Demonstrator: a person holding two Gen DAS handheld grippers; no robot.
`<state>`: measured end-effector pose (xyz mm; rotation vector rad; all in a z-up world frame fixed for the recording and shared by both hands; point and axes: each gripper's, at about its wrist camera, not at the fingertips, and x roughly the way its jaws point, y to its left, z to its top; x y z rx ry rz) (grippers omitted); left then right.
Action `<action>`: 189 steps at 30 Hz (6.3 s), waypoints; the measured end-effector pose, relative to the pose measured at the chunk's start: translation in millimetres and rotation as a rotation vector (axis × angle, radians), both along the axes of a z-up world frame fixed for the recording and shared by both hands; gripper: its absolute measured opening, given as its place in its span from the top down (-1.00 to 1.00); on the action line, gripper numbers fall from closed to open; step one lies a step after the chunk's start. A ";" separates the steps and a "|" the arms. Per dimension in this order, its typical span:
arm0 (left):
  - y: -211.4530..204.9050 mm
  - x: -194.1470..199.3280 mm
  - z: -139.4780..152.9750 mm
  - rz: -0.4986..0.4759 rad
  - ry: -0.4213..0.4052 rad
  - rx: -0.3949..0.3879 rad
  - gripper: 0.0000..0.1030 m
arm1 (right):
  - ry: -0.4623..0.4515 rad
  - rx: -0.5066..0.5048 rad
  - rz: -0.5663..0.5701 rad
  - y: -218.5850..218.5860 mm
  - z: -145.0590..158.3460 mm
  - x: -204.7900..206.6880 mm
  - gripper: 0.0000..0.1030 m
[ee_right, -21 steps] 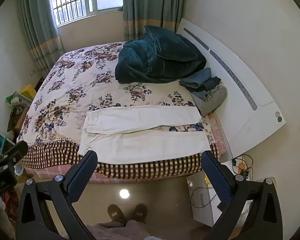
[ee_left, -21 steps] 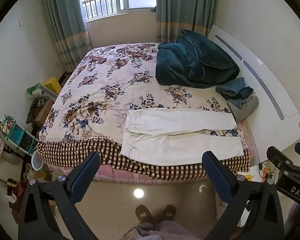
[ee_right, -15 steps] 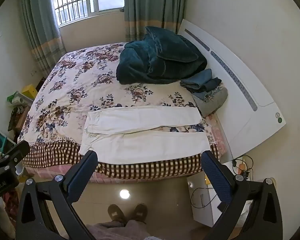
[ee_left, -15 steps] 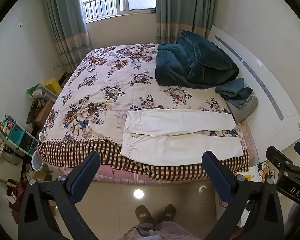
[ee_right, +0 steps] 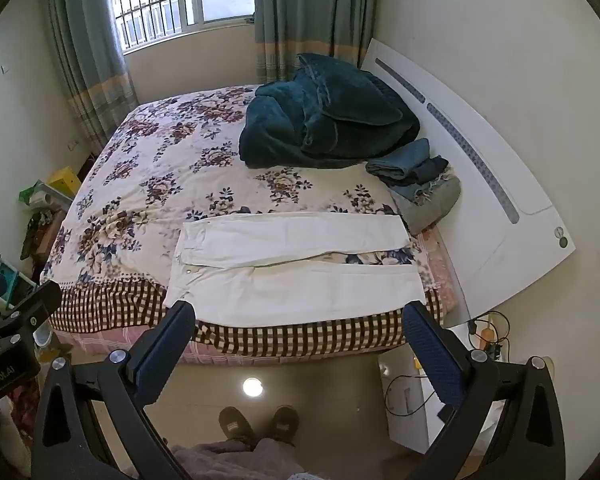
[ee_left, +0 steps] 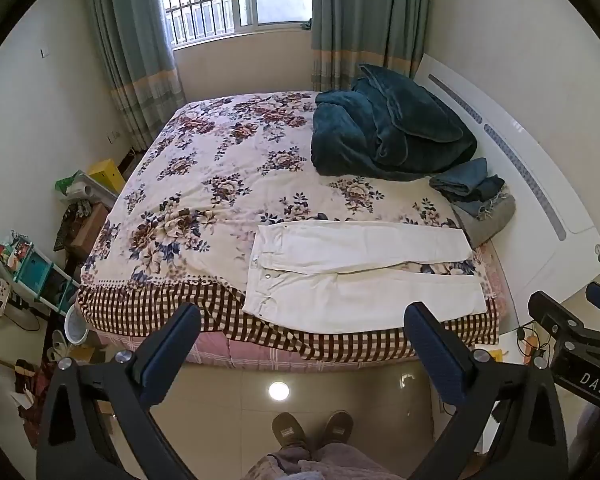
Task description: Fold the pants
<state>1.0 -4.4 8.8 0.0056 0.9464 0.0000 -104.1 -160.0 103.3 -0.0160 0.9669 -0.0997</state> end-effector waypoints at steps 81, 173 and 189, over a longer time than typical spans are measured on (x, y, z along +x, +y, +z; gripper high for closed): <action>2.1 9.7 -0.5 -0.017 0.006 -0.023 -1.00 | 0.032 0.019 -0.028 8.0 -4.8 10.7 -1.00; 31.9 174.2 -514.2 0.625 0.562 -0.563 0.78 | 0.493 0.381 -0.804 -411.9 -613.7 291.9 -0.11; -73.5 218.1 -484.9 0.420 0.439 -0.347 -0.33 | 0.205 0.507 -1.014 -511.9 -606.9 291.8 0.92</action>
